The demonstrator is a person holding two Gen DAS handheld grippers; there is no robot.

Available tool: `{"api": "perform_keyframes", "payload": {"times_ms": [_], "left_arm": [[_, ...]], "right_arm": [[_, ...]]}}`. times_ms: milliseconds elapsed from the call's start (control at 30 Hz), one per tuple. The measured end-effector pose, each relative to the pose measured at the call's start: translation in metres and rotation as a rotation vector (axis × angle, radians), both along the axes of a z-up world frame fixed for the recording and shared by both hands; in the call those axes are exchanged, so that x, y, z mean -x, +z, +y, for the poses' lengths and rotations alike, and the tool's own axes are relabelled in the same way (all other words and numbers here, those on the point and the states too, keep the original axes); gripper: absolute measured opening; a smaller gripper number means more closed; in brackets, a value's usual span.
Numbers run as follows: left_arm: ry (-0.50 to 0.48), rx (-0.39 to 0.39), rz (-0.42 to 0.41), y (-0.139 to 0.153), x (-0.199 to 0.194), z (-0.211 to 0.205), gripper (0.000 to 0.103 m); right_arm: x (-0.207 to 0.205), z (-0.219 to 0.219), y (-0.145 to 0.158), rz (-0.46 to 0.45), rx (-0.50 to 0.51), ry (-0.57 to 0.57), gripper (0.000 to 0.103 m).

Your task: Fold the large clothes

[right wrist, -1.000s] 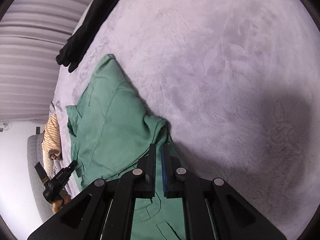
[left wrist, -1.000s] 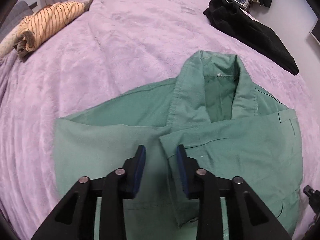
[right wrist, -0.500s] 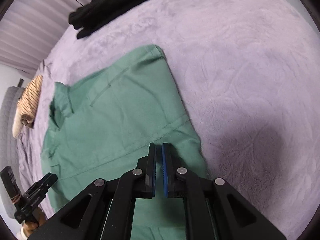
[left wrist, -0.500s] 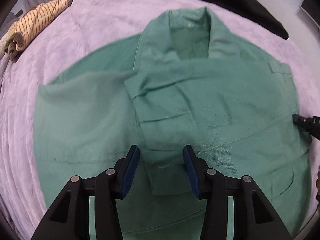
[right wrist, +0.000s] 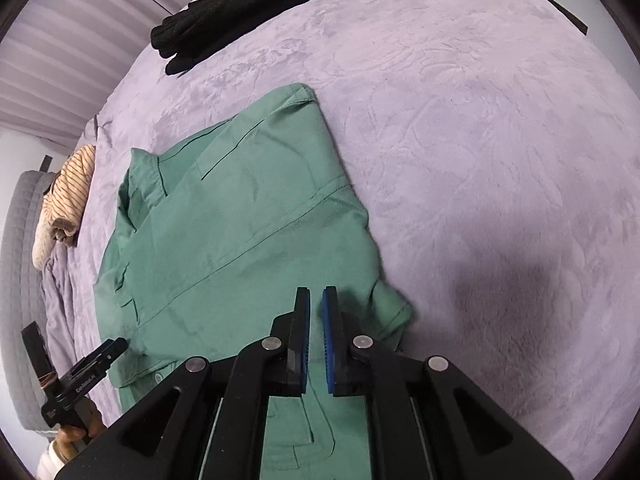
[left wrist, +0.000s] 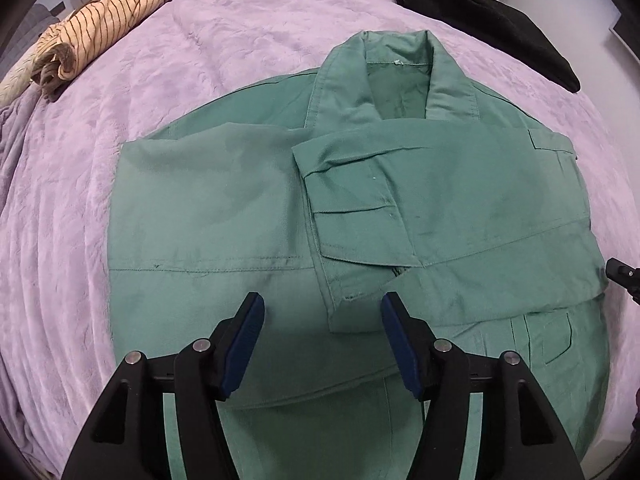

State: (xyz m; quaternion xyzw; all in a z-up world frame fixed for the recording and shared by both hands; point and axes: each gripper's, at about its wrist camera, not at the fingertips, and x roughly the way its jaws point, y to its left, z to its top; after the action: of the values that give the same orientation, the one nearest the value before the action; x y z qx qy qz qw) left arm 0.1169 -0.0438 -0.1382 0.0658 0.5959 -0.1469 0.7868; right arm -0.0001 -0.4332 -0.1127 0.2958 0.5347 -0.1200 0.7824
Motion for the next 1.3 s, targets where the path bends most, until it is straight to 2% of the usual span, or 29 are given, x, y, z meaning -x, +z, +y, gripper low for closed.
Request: {"api": "perform_keyframes", "payload": {"times_ms": [33,100,167,400,900,933,967,1000,1067,1300], "left_arm": [[0.001,-0.003,0.001,0.001,0.003,0.002,0.063],[0.007,-0.010,0.003,0.004,0.010,0.003,0.062],[0.020,-0.013,0.005,0.009,0.018,0.008,0.062],[0.030,-0.043,0.020,0.023,0.045,0.022,0.063],[0.049,-0.023,0.005,0.047,0.063,0.029,0.063],[0.051,-0.019,0.008,0.048,0.063,0.030,0.065],[0.053,-0.015,0.010,0.048,0.064,0.031,0.087],[0.062,-0.012,0.006,0.050,0.066,0.032,0.103],[0.073,-0.004,-0.014,0.055,0.069,0.035,0.103],[0.083,-0.016,0.013,0.053,0.070,0.040,0.103]], "right_arm": [[0.003,0.005,0.002,0.004,0.000,0.009,0.016],[0.010,0.016,0.006,0.014,-0.004,0.021,0.036],[0.017,0.024,0.009,0.019,-0.011,0.028,0.046],[0.032,0.047,0.022,0.032,-0.022,0.059,0.052],[0.036,0.063,0.056,0.003,0.001,0.091,0.053],[0.037,0.064,0.057,0.005,0.004,0.093,0.053],[0.037,0.065,0.057,0.007,0.006,0.093,0.053],[0.038,0.066,0.058,0.009,0.007,0.093,0.053],[0.040,0.066,0.058,0.011,0.004,0.091,0.053],[0.043,0.070,0.056,0.023,-0.009,0.093,0.053]]}}
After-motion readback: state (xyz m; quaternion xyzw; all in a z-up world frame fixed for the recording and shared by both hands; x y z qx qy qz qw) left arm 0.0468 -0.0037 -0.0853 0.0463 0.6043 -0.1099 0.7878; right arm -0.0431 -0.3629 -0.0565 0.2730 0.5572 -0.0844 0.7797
